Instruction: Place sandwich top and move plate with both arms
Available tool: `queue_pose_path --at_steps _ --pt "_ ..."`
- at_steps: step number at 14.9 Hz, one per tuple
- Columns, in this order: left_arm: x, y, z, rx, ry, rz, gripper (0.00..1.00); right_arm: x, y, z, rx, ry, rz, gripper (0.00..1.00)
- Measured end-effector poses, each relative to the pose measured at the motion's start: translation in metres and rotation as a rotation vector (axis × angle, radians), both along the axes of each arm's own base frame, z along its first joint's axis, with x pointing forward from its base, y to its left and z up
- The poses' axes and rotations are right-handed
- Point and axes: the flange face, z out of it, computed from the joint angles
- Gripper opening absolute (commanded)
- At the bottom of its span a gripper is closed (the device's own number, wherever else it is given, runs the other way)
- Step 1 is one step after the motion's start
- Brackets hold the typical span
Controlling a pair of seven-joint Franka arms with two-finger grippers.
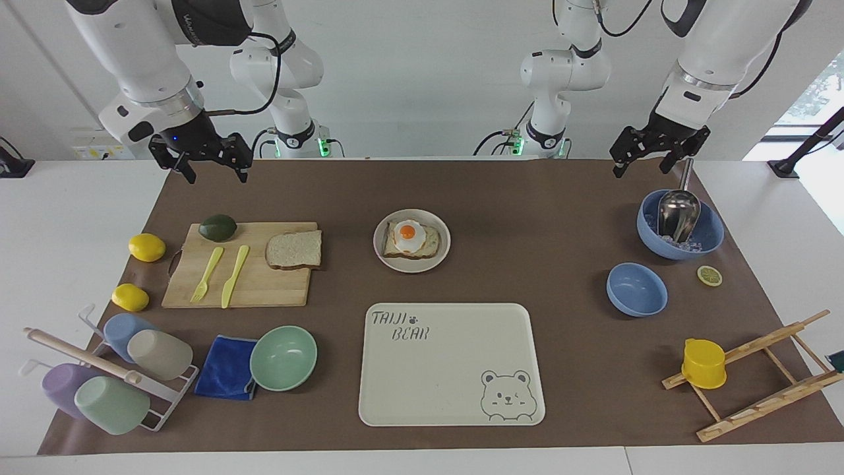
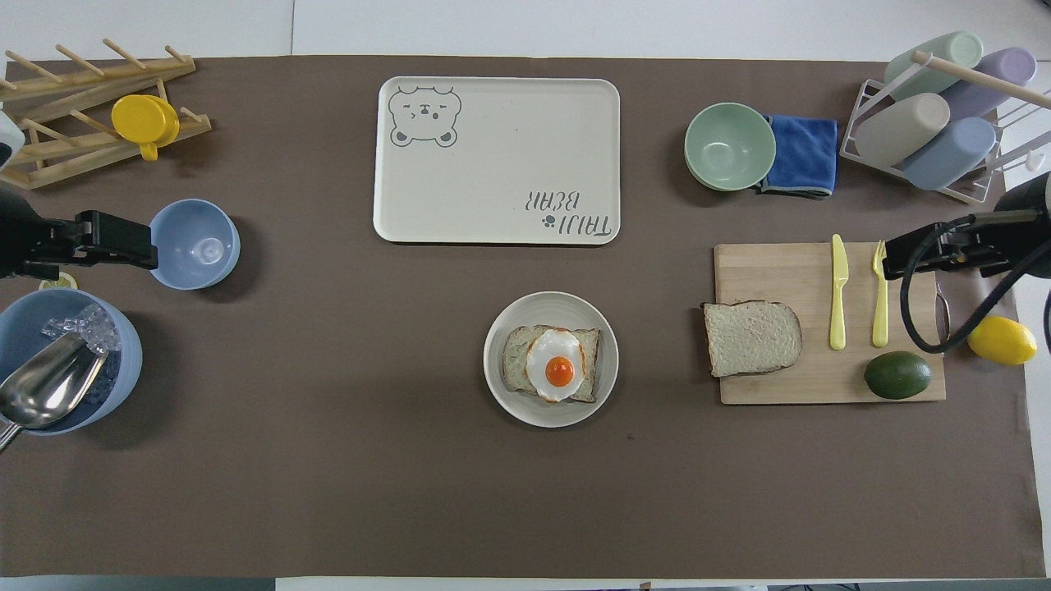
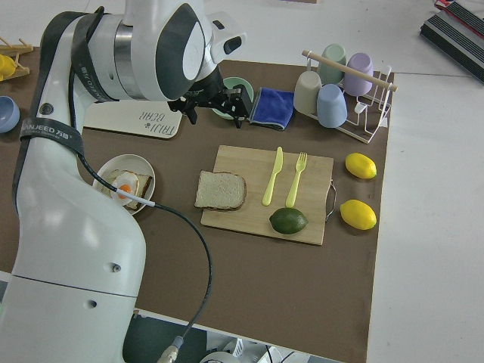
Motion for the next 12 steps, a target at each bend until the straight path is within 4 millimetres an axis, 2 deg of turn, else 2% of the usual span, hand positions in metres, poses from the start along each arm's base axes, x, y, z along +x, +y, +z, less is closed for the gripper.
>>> queue_pose_path --at_steps 12 --pt "0.0 -0.0001 0.0 0.0 0.0 0.0 1.0 -0.0008 0.0055 -0.0006 0.0 0.006 0.019 1.0"
